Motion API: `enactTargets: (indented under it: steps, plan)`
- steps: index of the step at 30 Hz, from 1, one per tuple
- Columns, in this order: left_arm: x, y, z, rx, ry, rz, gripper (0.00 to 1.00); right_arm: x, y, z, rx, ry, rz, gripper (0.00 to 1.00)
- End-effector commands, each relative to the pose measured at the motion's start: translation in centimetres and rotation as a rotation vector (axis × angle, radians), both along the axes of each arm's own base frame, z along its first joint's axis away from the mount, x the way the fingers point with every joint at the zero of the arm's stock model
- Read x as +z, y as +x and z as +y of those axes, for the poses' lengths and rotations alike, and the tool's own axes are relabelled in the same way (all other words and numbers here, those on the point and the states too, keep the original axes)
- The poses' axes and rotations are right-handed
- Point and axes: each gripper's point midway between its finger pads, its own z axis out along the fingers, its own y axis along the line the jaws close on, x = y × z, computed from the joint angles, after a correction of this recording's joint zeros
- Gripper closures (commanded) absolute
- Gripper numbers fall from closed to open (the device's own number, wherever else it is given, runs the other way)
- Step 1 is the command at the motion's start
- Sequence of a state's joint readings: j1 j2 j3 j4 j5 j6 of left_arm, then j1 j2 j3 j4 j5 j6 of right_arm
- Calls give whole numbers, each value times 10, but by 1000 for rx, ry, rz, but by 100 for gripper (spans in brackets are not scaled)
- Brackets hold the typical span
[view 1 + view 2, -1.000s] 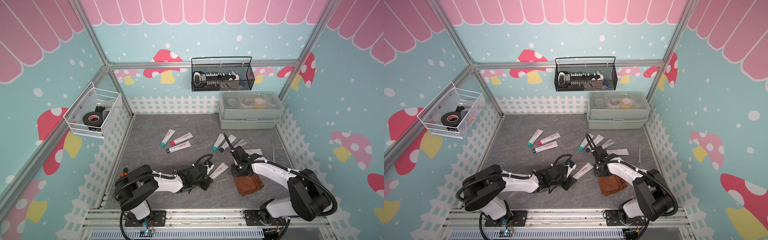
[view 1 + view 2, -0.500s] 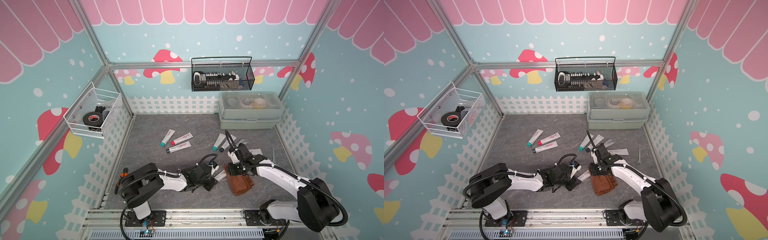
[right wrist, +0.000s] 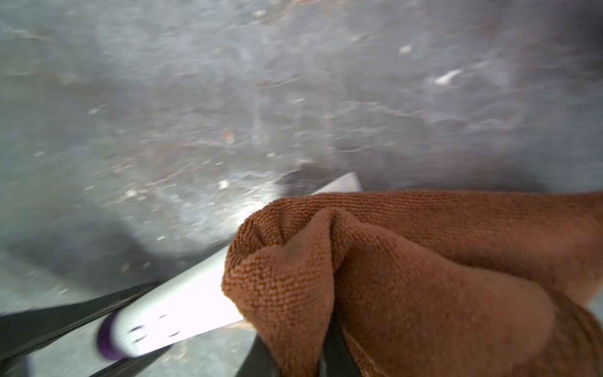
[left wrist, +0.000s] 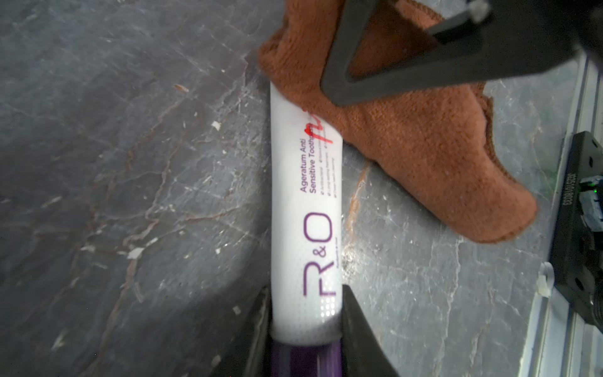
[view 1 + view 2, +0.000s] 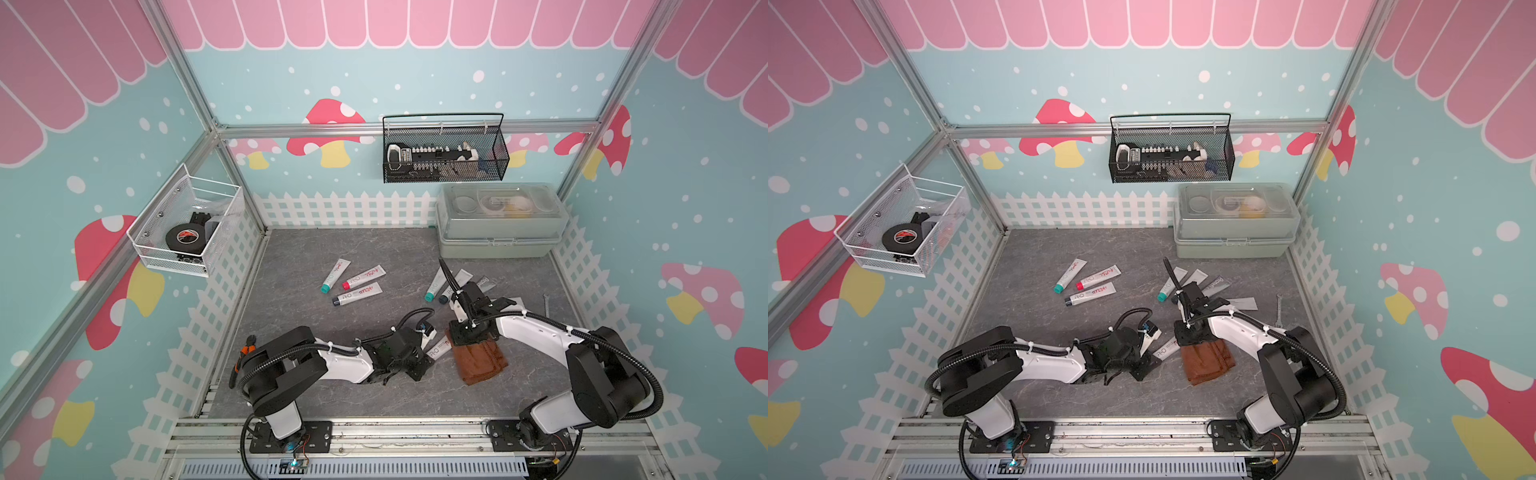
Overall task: Wipe the surface of the toothpaste tube
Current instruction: Wipe the dirt from the toothpaste tube.
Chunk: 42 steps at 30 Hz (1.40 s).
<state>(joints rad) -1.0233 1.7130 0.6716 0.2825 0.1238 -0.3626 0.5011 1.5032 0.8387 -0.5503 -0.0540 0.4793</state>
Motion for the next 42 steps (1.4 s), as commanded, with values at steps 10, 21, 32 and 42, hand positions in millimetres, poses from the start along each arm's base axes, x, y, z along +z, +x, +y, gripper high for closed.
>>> enactTargets:
  steps: [10, 21, 32, 42]
  plan:
    - [-20, -21, 7, -47, 62, 76, 72, 27, -21, 25, 75, 204, 28, 89]
    - [-18, -22, 6, -48, 57, 72, 72, -5, -26, 24, 85, 103, 108, 89]
    - [-17, -22, 11, -34, 56, 58, 72, -21, -8, -49, -9, -333, 50, 90]
    - [-17, -19, 7, -38, 59, 57, 72, -2, -36, 38, 124, 202, 130, 89]
